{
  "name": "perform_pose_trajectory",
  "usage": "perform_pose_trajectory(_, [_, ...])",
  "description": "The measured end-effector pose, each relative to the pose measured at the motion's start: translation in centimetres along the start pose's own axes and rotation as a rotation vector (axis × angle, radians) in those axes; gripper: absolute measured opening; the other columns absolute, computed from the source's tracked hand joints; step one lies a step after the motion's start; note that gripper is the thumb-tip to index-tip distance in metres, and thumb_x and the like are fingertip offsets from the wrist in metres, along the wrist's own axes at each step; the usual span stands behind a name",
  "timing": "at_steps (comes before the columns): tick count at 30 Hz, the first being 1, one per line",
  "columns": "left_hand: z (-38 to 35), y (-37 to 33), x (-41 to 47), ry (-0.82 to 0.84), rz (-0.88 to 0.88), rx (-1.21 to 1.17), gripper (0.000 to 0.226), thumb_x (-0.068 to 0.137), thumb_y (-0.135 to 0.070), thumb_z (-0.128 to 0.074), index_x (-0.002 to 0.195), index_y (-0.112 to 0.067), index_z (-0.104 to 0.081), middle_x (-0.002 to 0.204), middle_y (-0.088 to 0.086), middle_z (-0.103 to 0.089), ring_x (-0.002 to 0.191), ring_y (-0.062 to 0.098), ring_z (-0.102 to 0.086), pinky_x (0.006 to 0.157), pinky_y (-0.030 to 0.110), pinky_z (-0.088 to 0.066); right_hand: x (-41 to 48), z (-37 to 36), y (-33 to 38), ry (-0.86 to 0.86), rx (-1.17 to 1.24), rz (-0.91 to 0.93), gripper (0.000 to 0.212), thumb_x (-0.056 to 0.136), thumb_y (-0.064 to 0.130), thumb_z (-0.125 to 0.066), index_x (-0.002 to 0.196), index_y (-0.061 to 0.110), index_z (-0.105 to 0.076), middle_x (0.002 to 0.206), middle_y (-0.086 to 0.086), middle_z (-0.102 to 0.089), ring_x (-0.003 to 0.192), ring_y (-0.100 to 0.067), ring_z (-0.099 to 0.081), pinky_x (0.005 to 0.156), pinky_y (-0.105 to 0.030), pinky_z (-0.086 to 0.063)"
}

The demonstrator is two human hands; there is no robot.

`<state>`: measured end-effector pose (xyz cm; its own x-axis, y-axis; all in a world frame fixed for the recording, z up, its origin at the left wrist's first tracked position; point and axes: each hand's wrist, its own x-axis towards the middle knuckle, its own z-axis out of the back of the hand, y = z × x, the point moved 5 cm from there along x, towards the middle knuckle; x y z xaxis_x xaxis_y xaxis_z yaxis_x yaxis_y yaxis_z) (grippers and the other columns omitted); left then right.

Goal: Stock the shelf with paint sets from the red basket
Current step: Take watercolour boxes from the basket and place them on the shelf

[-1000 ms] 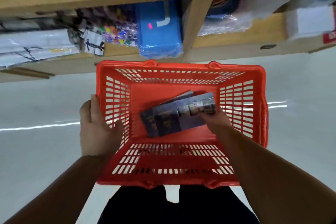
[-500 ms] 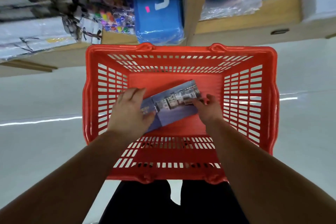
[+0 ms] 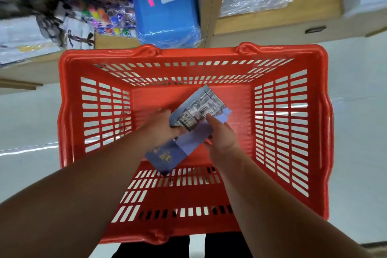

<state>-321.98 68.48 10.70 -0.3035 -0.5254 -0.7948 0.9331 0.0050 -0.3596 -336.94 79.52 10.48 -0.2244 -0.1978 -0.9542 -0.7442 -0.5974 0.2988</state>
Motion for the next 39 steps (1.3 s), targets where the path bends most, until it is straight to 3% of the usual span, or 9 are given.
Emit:
perform_pose_trajectory(4, [-0.4,0.2,-0.7,-0.057,0.027,-0.151,0.06,0.069,-0.065,-0.067,0.112,-0.023,-0.06,0.107,0.0,-0.067,0.095,0.022,-0.065,0.085,0.048,-0.056,0.2,-0.2,0.1,-0.005,-0.048,0.007,0.035,0.097,0.024,-0.067,0.131,0.02,-0.062,0.123,-0.009,-0.073,0.113,-0.032,-0.069,0.096,-0.05,-0.056])
perform_pose_trajectory(8, [-0.6,-0.2,-0.8,-0.03,0.083,-0.207,0.056,0.073,-0.066,-0.067,0.109,-0.023,-0.062,0.107,-0.003,-0.064,0.096,0.02,-0.064,0.089,0.047,-0.057,0.5,-0.2,-0.2,-0.079,-0.083,0.028,0.056,0.075,0.043,-0.077,0.121,0.013,-0.068,0.112,-0.01,-0.076,0.105,-0.031,-0.073,0.098,-0.053,-0.058])
perform_pose_trajectory(10, [-0.5,-0.2,-0.8,-0.008,0.118,-0.261,0.051,0.077,-0.062,-0.072,0.107,-0.022,-0.061,0.106,-0.007,-0.063,0.098,0.017,-0.063,0.094,0.045,-0.056,0.4,-0.3,-0.2,-0.073,-0.094,0.01,0.044,0.083,0.038,-0.078,0.116,0.011,-0.07,0.106,-0.008,-0.077,0.101,-0.028,-0.073,0.097,-0.05,-0.059])
perform_pose_trajectory(14, [-0.4,-0.7,-0.5,0.033,0.166,-0.463,0.069,0.081,-0.048,-0.081,0.137,-0.021,-0.052,0.119,-0.008,-0.062,0.1,0.014,-0.064,0.089,0.035,-0.054,0.6,0.5,-0.3,-0.05,-0.029,-0.027,0.017,0.096,0.022,-0.072,0.107,0.009,-0.071,0.093,-0.004,-0.076,0.074,-0.015,-0.072,0.065,-0.028,-0.06])
perform_pose_trajectory(20, [-1.2,-0.8,-0.5,0.018,0.209,-0.586,0.06,0.078,-0.034,-0.088,0.125,-0.023,-0.052,0.111,0.002,-0.071,0.095,0.022,-0.073,0.091,0.048,-0.059,-0.1,0.7,0.0,-0.046,0.037,-0.02,0.025,0.098,0.019,-0.068,0.122,0.011,-0.066,0.089,-0.001,-0.074,0.066,-0.012,-0.072,0.05,-0.021,-0.053])
perform_pose_trajectory(24, [-1.1,-2.9,-1.6,0.037,0.132,-0.579,0.056,0.072,-0.027,-0.092,0.118,-0.024,-0.06,0.109,-0.003,-0.073,0.096,0.018,-0.073,0.09,0.046,-0.06,-1.4,0.8,0.4,-0.006,0.091,-0.026,0.034,0.098,0.031,-0.067,0.128,0.014,-0.066,0.098,0.0,-0.076,0.084,-0.015,-0.073,0.072,-0.031,-0.058])
perform_pose_trajectory(28, [0.9,-6.0,-4.2,-0.068,0.01,-0.372,0.046,0.068,-0.031,-0.092,0.098,-0.024,-0.057,0.095,-0.007,-0.068,0.083,0.013,-0.065,0.063,0.03,-0.047,-3.7,1.4,1.9,0.048,0.175,-0.009,0.036,0.098,0.04,-0.064,0.127,0.018,-0.068,0.094,0.002,-0.081,0.107,-0.023,-0.071,0.11,-0.047,-0.05])
perform_pose_trajectory(34, [5.3,-11.4,-11.0,-0.21,-0.136,-0.31,0.049,0.069,-0.029,-0.09,0.1,-0.021,-0.051,0.09,-0.011,-0.064,0.08,0.007,-0.062,0.06,0.024,-0.044,-10.4,2.8,6.3,0.145,0.118,0.089,0.032,0.101,0.047,-0.057,0.113,0.021,-0.072,0.12,-0.008,-0.076,0.115,-0.026,-0.069,0.102,-0.042,-0.053])
perform_pose_trajectory(39, [10.1,-14.0,-18.9,-0.295,-0.197,-0.488,0.052,0.067,-0.027,-0.092,0.105,-0.023,-0.056,0.102,-0.01,-0.069,0.094,0.01,-0.068,0.078,0.036,-0.056,-18.1,2.3,10.4,0.322,-0.095,0.214,0.05,0.093,0.057,-0.057,0.12,0.019,-0.074,0.12,-0.009,-0.077,0.115,-0.025,-0.072,0.103,-0.039,-0.052])
